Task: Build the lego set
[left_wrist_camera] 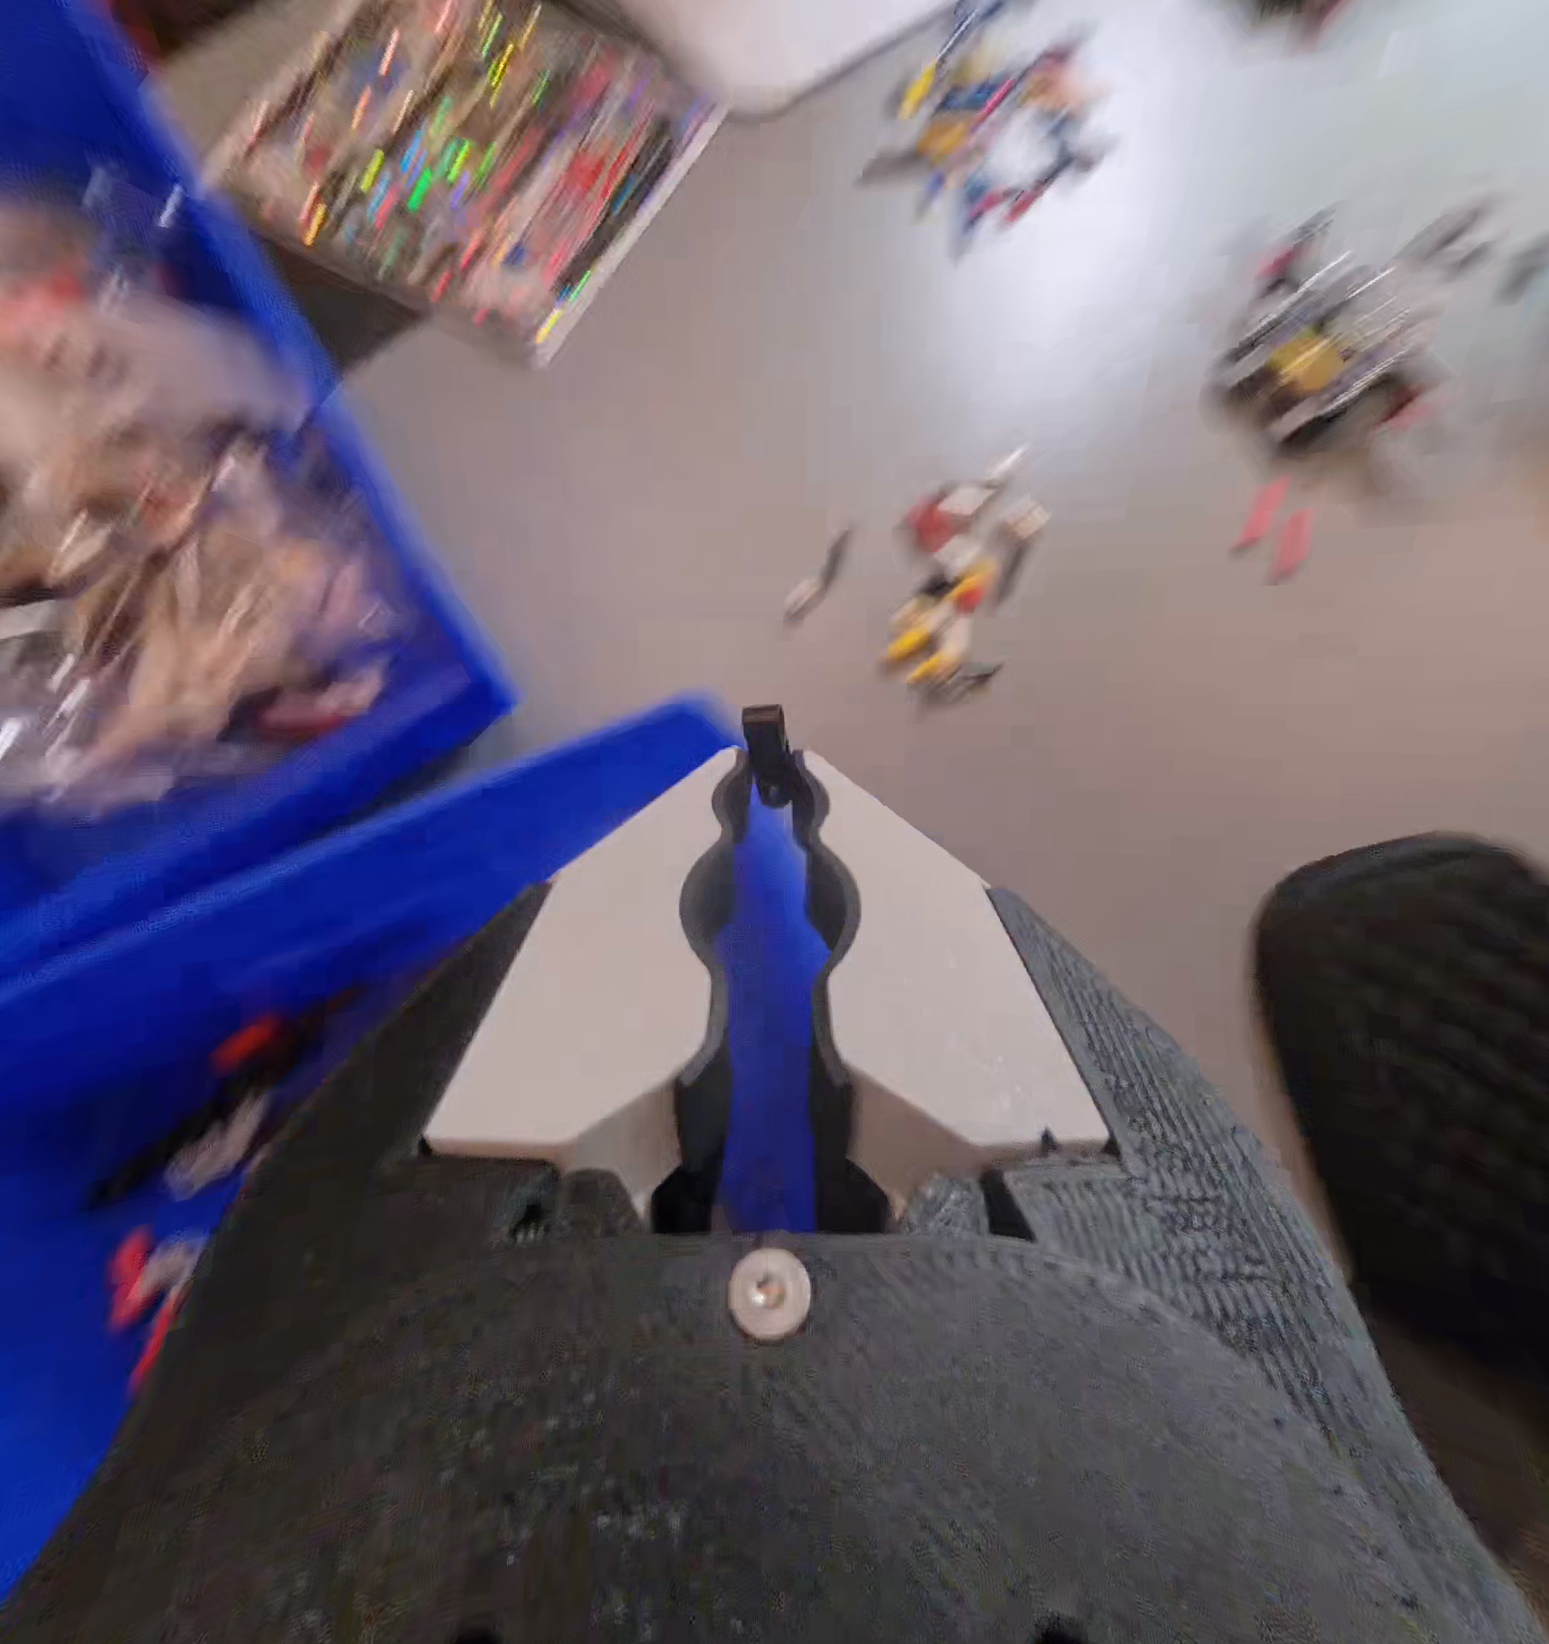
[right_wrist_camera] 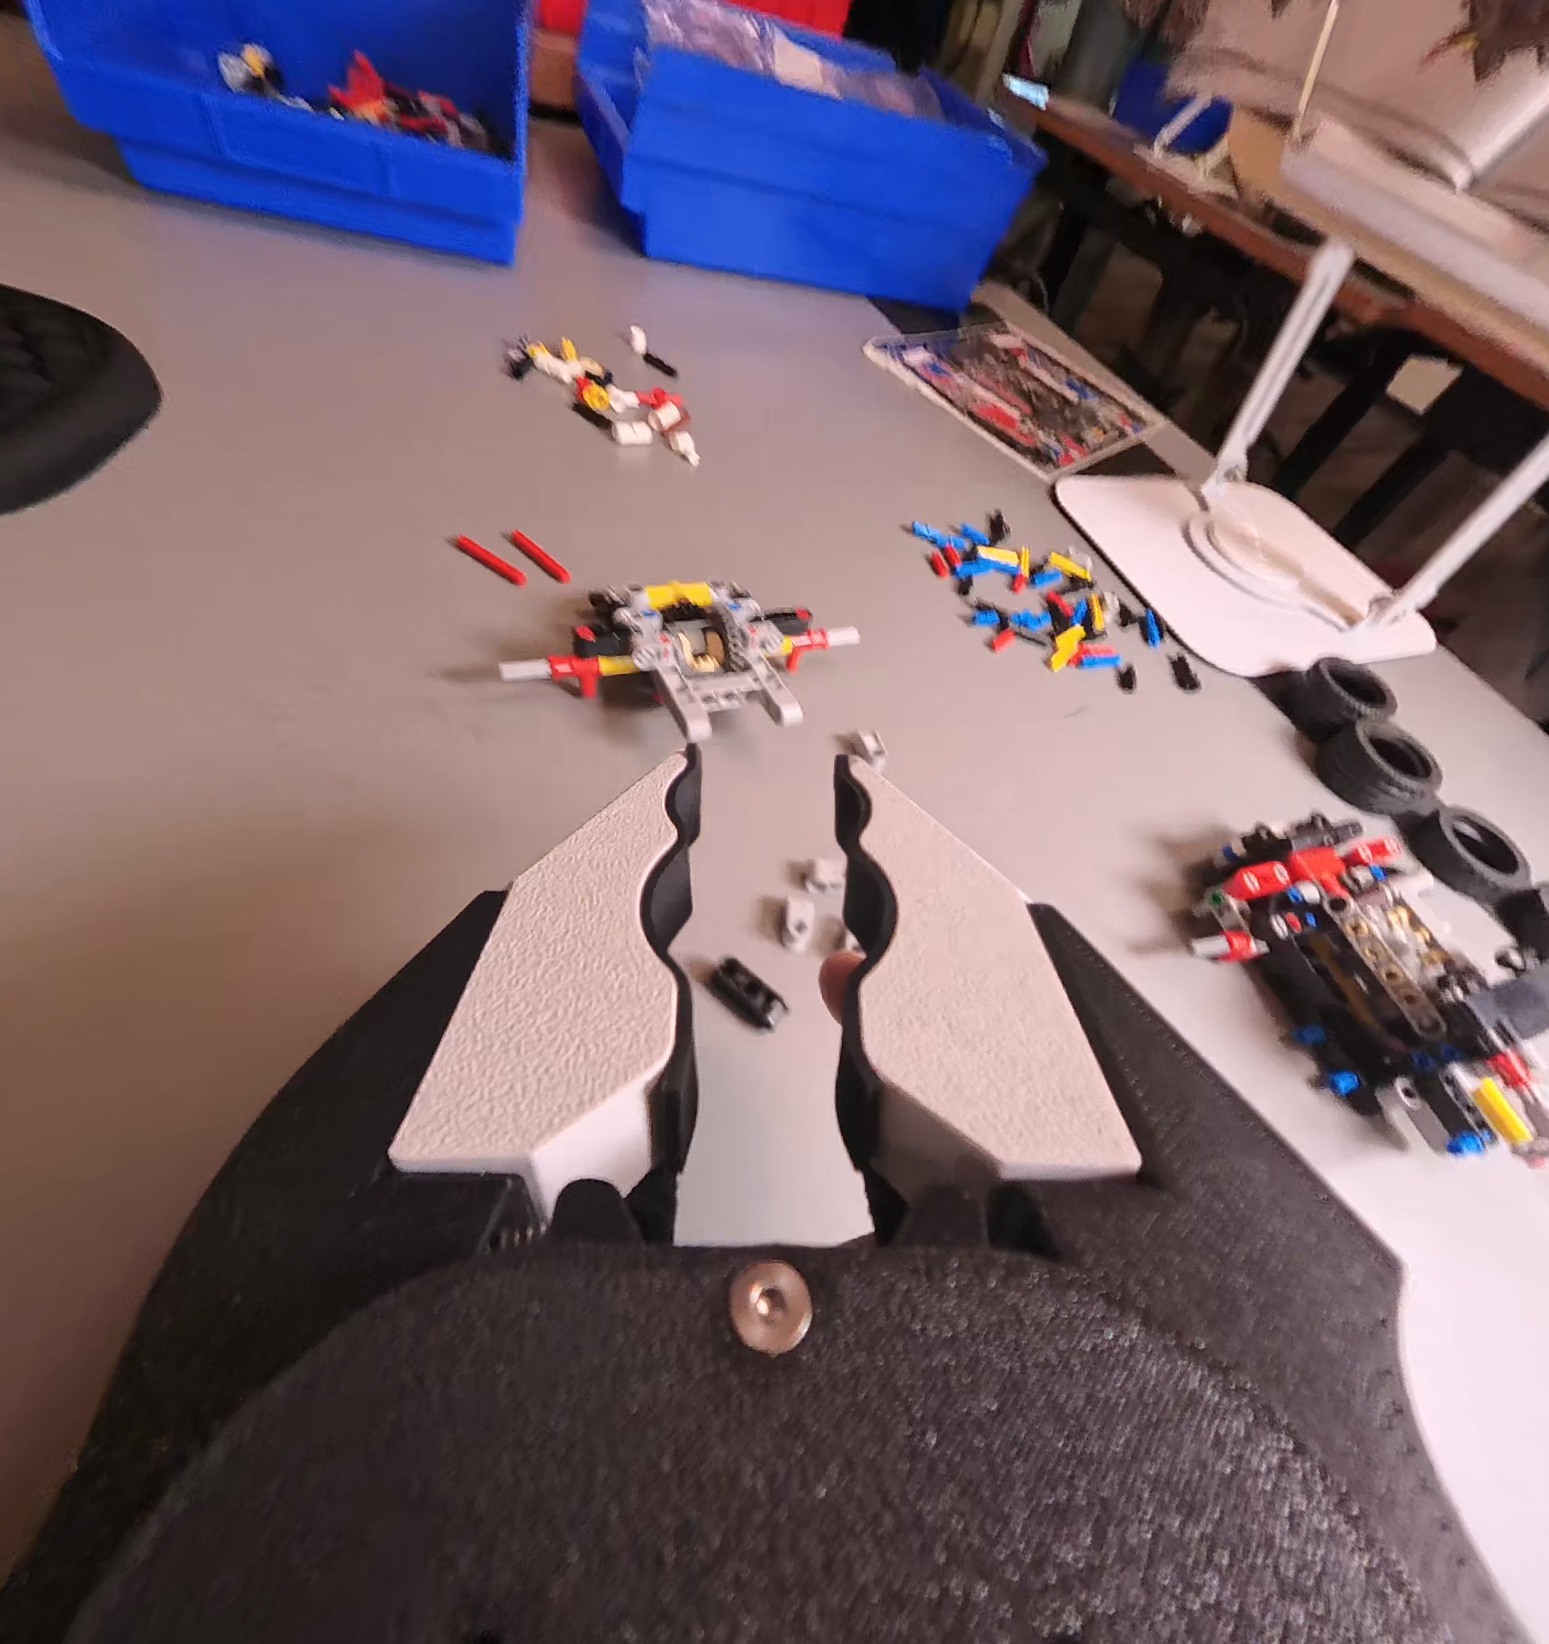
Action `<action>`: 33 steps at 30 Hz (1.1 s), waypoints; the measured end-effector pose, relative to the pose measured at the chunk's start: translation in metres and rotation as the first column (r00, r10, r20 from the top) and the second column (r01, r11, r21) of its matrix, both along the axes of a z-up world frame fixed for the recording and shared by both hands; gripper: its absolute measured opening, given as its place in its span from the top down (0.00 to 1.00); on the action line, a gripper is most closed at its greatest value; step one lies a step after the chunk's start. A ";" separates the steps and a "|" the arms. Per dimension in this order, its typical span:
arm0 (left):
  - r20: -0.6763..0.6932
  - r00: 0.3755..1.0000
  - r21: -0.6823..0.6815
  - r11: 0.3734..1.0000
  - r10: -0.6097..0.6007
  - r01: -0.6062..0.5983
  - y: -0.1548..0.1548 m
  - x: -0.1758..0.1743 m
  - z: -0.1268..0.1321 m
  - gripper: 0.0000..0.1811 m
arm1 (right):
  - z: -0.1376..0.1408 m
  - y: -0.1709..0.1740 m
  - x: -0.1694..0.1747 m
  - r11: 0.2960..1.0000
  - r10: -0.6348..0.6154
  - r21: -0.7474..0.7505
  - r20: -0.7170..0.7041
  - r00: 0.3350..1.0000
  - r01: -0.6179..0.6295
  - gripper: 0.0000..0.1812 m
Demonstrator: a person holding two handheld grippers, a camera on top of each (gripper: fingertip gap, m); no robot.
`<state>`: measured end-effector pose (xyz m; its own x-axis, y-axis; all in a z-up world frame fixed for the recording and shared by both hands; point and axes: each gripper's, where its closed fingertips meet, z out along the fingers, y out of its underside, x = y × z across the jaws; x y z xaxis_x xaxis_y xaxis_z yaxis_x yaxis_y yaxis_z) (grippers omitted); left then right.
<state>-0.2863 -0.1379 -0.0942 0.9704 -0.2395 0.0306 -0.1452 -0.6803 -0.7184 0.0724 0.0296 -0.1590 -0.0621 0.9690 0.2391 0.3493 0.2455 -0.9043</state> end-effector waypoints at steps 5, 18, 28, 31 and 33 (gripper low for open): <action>0.334 0.891 0.283 0.934 -0.309 0.218 0.043 0.172 0.033 0.97 | 0.016 -0.042 -0.022 0.985 0.107 0.146 -0.082 0.991 -0.095 0.81; 0.678 0.610 0.178 0.897 -0.410 0.405 0.108 0.352 -0.038 0.96 | 0.028 -0.067 -0.023 0.915 0.175 0.385 -0.104 0.979 -0.123 0.82; 0.669 0.634 0.221 0.918 -0.388 0.329 0.121 0.334 -0.046 0.88 | -0.016 -0.031 0.000 0.966 0.124 0.204 0.178 0.976 -0.160 0.88; 0.529 0.752 0.270 0.918 -0.393 0.290 0.124 0.309 -0.048 0.84 | -0.053 0.005 0.031 0.994 0.010 0.094 0.405 0.914 -0.052 0.88; 0.436 0.818 0.292 0.918 -0.376 0.267 0.127 0.294 -0.052 0.84 | -0.062 0.015 0.040 0.998 -0.023 0.057 0.459 0.888 -0.004 0.88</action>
<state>0.0073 -0.0108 -0.1466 0.7140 -0.5888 0.3788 0.0662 -0.4819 -0.8737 0.1122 0.0451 -0.2207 -0.1689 0.9562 0.2389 0.7245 0.2848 -0.6277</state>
